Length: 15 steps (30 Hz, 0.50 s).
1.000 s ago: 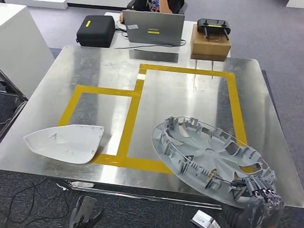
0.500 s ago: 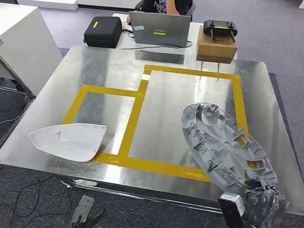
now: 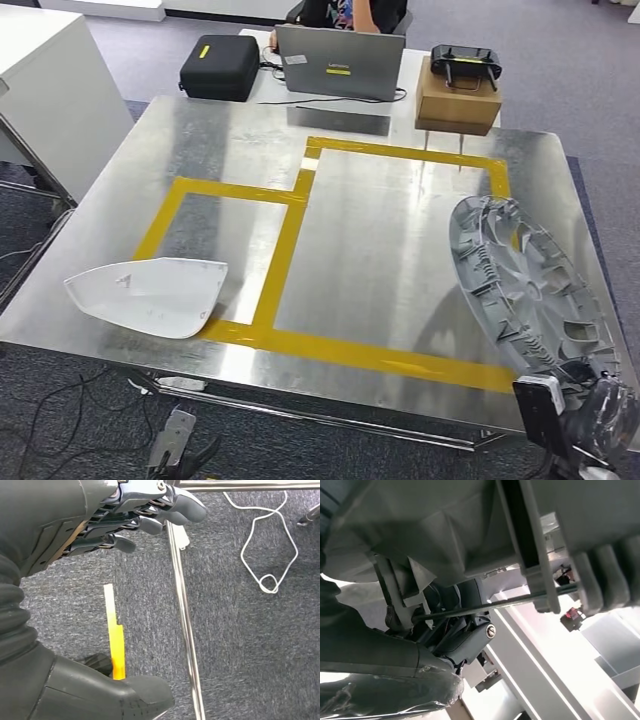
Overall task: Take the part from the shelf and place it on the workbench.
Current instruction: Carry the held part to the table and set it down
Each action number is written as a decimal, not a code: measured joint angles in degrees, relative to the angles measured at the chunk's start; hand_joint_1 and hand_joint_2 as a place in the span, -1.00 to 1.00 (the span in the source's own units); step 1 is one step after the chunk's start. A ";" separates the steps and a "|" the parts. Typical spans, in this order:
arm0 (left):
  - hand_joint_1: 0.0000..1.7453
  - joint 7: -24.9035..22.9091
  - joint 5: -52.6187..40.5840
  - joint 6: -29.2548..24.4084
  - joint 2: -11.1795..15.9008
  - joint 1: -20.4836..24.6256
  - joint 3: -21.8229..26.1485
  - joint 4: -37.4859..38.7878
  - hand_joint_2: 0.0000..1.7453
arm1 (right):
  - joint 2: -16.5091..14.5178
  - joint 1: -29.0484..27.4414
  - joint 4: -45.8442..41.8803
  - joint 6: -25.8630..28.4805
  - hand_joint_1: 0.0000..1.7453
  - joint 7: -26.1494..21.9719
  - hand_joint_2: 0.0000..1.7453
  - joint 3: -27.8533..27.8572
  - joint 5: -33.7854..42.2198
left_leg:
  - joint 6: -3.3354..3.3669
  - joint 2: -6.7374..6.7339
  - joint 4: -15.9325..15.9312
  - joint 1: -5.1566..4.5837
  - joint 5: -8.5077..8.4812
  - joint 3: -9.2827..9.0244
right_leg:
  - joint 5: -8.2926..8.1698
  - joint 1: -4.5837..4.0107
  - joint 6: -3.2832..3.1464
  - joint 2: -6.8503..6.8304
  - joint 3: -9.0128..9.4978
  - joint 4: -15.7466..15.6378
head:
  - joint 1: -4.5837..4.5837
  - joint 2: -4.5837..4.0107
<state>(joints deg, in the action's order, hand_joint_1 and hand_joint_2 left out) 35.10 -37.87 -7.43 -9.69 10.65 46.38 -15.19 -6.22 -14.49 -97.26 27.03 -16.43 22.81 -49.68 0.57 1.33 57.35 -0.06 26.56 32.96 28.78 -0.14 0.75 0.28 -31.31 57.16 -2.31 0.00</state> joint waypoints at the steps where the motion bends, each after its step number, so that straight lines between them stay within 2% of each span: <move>1: -1.00 -0.01 -0.09 0.10 0.01 0.04 -0.04 0.00 1.00 | 0.59 0.71 0.77 -0.47 1.00 0.38 1.00 0.51 -0.39 | 0.00 -0.01 0.00 -0.04 0.00 0.00 | -0.03 0.04 0.03 0.01 0.01 -0.01 | 0.00 0.00; 9: -1.00 -0.21 -0.88 0.63 0.01 0.93 -0.43 0.00 1.00 | 6.88 8.03 9.00 -3.29 1.00 4.25 1.00 1.92 -4.94 | 0.17 -0.06 0.04 -0.22 -0.10 0.02 | -0.25 0.23 0.33 0.06 0.09 -0.14 | 0.00 0.00; 15: -1.00 -0.77 -1.87 0.94 -0.20 1.78 -1.78 0.01 1.00 | 11.96 14.11 15.65 -5.15 1.00 9.94 1.00 -3.23 -14.61 | 0.25 -0.14 0.05 -0.27 -0.16 0.03 | -0.42 0.28 0.46 0.22 0.04 -0.14 | 0.01 0.00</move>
<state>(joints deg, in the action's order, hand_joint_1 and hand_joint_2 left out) 34.33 -39.74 -6.49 -9.88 12.44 44.60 -15.19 5.74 -0.38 -81.61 21.88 -6.50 19.58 -64.29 0.81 1.19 57.40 -0.33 26.40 32.99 28.36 0.15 1.21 0.50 -31.27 57.02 -2.29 0.00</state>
